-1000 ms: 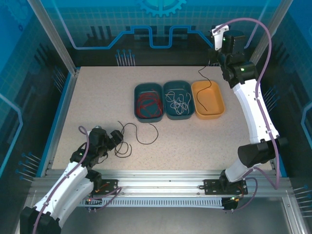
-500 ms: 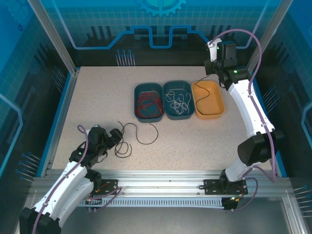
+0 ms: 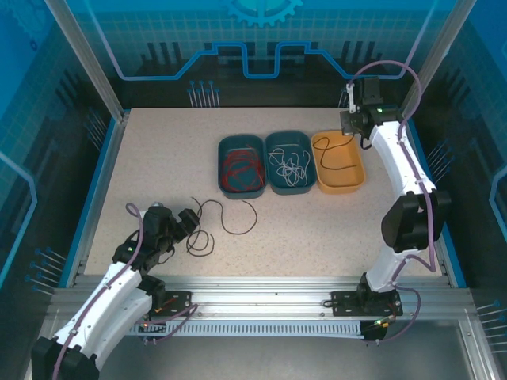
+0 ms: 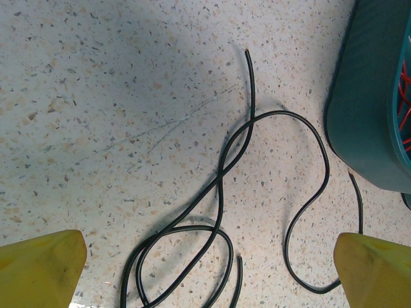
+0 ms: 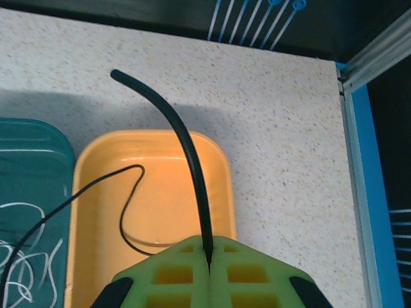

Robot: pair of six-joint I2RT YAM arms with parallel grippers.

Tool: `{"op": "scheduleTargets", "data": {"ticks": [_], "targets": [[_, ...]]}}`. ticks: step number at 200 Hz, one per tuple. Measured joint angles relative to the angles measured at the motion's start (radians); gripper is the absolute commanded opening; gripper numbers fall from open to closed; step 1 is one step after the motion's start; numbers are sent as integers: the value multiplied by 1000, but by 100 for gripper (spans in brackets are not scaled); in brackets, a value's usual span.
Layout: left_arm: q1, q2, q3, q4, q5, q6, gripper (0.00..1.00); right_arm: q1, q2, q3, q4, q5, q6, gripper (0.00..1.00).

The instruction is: Untangle the cables

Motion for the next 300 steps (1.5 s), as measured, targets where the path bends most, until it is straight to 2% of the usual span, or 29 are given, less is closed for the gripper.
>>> {"op": "scheduleTargets", "data": {"ticks": [41, 97, 159, 221, 300], "targets": [[0, 0, 0, 0, 0, 0, 99, 0, 16, -41, -51, 74, -27, 0], [0, 0, 0, 0, 0, 0, 99, 0, 113, -46, -105, 241, -72, 0], [0, 0, 0, 0, 0, 0, 99, 17, 198, -66, -51, 405, -149, 0], [0, 0, 0, 0, 0, 0, 99, 82, 254, -68, 86, 392, -222, 0], [0, 0, 0, 0, 0, 0, 99, 84, 359, -69, 174, 294, -275, 0]]}}
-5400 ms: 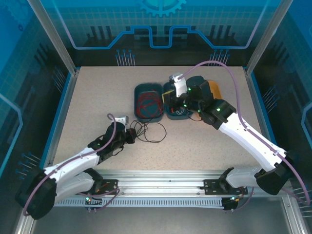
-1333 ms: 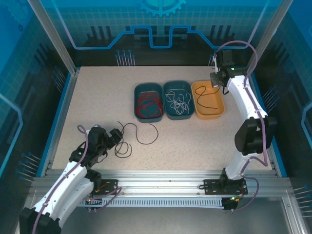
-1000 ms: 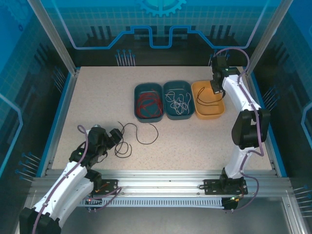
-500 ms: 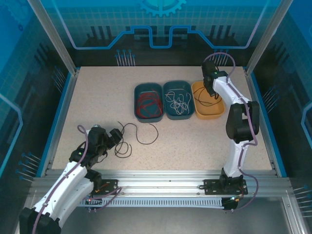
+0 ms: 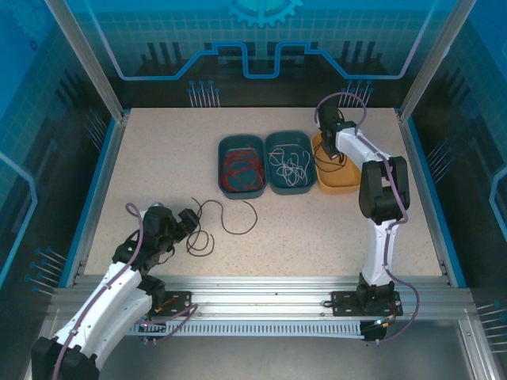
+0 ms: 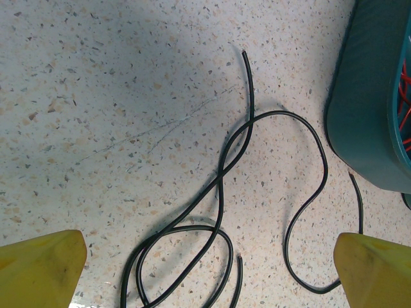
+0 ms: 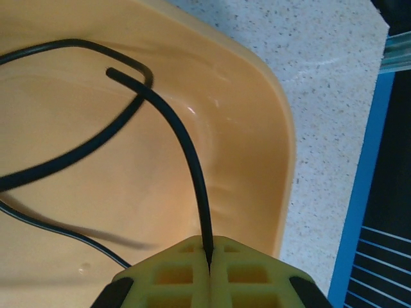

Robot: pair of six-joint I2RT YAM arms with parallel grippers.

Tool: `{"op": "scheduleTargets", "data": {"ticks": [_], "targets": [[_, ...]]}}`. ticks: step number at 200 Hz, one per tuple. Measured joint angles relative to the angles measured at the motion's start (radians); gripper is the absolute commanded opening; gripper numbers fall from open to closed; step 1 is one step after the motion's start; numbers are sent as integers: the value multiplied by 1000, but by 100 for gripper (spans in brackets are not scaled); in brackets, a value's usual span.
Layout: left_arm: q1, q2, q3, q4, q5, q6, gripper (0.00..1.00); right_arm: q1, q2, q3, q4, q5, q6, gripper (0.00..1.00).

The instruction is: Untangle the cables

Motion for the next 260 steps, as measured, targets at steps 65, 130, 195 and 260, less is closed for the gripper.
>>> {"op": "scheduleTargets", "data": {"ticks": [65, 130, 195, 260], "targets": [[0, 0, 0, 0, 0, 0, 99, -49, 10, -30, 5, 0, 17, 0], [0, 0, 0, 0, 0, 0, 99, -61, 5, -78, 23, -16, 23, 12], [0, 0, 0, 0, 0, 0, 99, -45, -4, -80, 13, -46, 46, 39], [0, 0, 0, 0, 1, 1, 99, -9, -178, -80, -34, -49, 87, 45]]}}
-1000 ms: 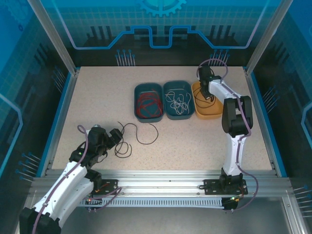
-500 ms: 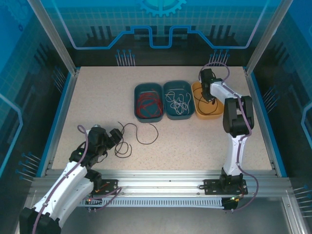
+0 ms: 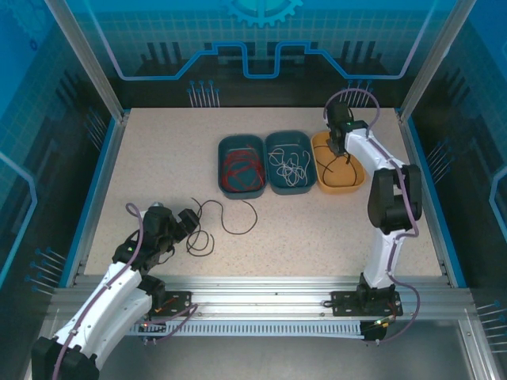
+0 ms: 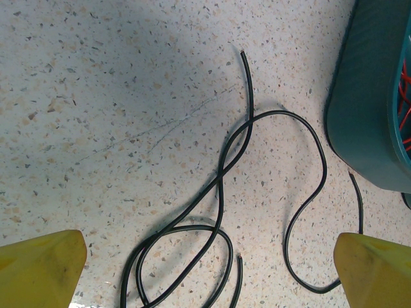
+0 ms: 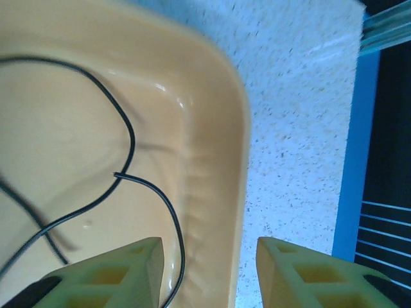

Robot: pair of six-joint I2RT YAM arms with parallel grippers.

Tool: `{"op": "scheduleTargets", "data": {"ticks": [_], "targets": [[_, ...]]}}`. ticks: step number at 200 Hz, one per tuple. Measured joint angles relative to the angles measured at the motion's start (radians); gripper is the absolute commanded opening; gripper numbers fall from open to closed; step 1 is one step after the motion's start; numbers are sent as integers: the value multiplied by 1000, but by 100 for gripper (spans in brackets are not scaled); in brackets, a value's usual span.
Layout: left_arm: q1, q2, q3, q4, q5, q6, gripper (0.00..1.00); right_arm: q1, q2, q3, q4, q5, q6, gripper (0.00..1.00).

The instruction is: Untangle the cables

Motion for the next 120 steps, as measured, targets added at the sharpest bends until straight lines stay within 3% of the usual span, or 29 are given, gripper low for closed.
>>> {"op": "scheduleTargets", "data": {"ticks": [46, 66, 120], "targets": [[0, 0, 0, 0, 8, -1, 99, 137, -179, -38, -40, -39, 106, 55], [0, 0, 0, -7, 9, -3, 99, 246, -244, -85, -50, -109, 174, 66], [0, 0, -8, -26, 10, -61, 99, 581, -277, -201, -10, -277, 373, 63]]}}
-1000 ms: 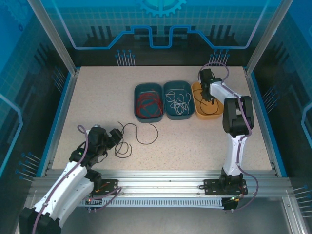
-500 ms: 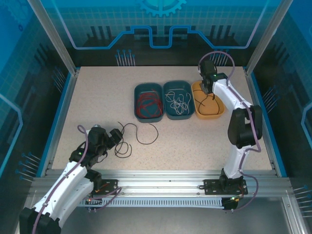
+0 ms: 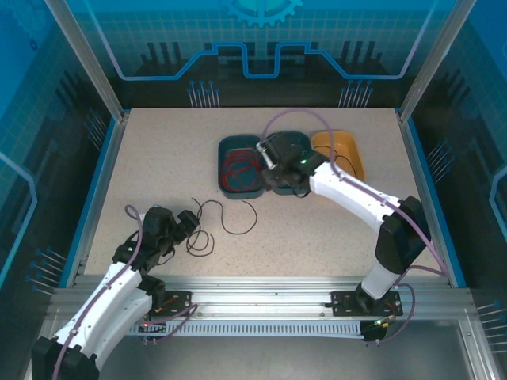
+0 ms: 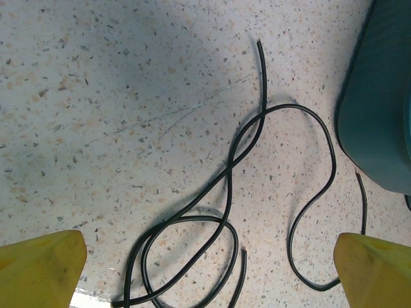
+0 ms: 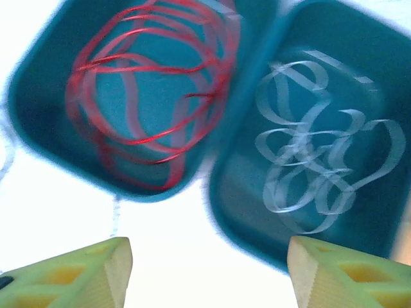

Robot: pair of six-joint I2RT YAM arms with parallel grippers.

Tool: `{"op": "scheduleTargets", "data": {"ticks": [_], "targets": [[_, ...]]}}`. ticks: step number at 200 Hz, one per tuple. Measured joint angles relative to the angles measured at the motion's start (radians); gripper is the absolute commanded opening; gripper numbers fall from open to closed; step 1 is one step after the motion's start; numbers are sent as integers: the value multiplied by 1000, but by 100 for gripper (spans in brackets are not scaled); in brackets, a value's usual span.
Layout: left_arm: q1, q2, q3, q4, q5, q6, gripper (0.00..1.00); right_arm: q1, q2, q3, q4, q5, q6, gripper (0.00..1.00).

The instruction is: Untangle the cables

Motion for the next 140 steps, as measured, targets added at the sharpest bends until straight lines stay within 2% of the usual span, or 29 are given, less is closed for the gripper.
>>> {"op": "scheduleTargets", "data": {"ticks": [23, 47, 95, 140], "targets": [[0, 0, -9, -5, 0, -18, 99, 120, 43, -2, 43, -28, 73, 61], [0, -11, -10, -6, 0, -30, 99, 182, 122, 8, 77, -64, 132, 59], [0, -35, -19, -8, 0, -45, 99, 194, 291, 52, 109, -113, 198, 56], [0, -39, -25, -8, 0, -48, 99, 208, 382, 118, 129, -125, 212, 57]]}}
